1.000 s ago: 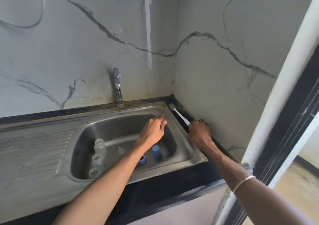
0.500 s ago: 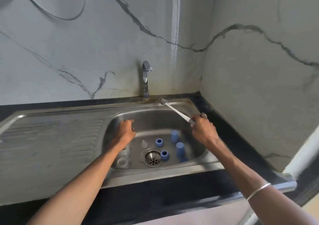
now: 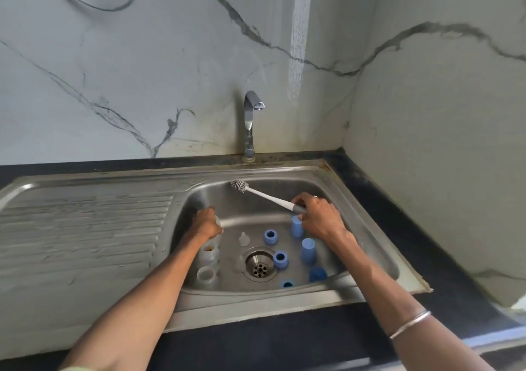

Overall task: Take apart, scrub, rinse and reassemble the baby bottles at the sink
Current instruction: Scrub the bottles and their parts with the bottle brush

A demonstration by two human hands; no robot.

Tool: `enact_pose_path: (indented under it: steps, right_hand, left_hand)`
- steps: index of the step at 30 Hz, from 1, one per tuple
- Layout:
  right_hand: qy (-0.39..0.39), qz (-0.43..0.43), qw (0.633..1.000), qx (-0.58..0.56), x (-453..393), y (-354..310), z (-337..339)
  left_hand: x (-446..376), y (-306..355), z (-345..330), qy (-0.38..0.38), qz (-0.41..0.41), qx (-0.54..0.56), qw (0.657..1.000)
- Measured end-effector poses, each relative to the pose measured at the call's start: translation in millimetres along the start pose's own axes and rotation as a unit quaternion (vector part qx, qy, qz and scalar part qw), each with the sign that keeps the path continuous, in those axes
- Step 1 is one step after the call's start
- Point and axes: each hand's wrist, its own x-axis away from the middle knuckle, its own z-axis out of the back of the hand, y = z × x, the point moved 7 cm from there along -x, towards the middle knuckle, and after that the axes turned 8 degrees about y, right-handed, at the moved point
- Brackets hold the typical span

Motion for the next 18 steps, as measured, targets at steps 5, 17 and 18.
enact_pose_path:
  steps: [5, 17, 18]
  right_hand:
    - [-0.035, -0.027, 0.999, -0.024, -12, 2, -17]
    - [-0.024, -0.005, 0.996, -0.082, -20, -1, -14]
    - [-0.025, -0.006, 0.996, -0.086, -20, 0, -13]
  left_hand:
    - [-10, -5, -10, 0.005, -0.017, -0.024, 1.000]
    - [-14, -4, 6, 0.048, -0.016, 0.010, 0.999]
    - [-15, -4, 9, 0.055, -0.017, 0.014, 0.998]
